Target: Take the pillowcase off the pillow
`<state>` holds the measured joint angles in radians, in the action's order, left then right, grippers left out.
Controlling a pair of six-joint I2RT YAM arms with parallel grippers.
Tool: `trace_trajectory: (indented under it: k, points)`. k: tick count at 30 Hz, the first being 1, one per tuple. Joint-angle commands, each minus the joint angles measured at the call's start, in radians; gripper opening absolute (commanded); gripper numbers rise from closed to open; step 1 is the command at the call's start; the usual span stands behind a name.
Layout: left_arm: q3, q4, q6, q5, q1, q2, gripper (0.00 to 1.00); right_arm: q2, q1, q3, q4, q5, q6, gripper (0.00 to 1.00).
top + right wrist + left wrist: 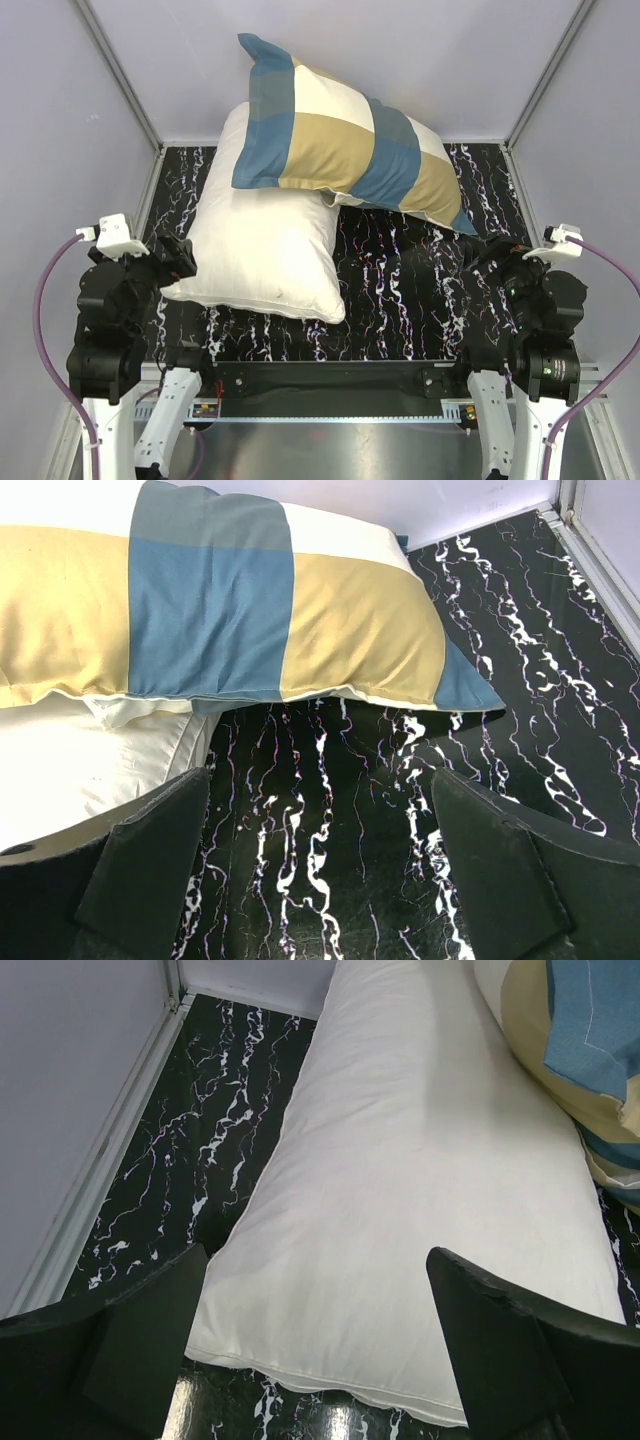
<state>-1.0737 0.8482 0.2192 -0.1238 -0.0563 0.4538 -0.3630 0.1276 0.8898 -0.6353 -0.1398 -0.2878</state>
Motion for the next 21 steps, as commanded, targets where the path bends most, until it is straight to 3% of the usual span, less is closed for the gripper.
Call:
trace_trajectory:
  k: [1, 9, 14, 16, 21]
  points:
    - [-0.038, -0.009, 0.003, 0.007, -0.004, 0.020, 0.99, -0.008, 0.004, 0.003, -0.001, 0.020, -0.002, 1.00]
    - [-0.025, -0.055, -0.003, 0.082, -0.004, 0.031, 0.99, -0.024, 0.004, 0.005, -0.009, 0.014, -0.002, 1.00]
    - [-0.034, -0.191, 0.069, 0.310, -0.004, 0.101, 0.99, -0.025, 0.004, 0.005, -0.014, 0.003, -0.001, 1.00]
    - [-0.057, -0.225, 0.098, 0.389, -0.004, 0.161, 0.99, -0.028, 0.004, 0.000, -0.009, -0.046, 0.001, 0.99]
    - [-0.051, -0.379, 0.173, 0.434, -0.004, 0.229, 0.99, -0.112, 0.004, -0.054, 0.061, -0.251, -0.045, 1.00]
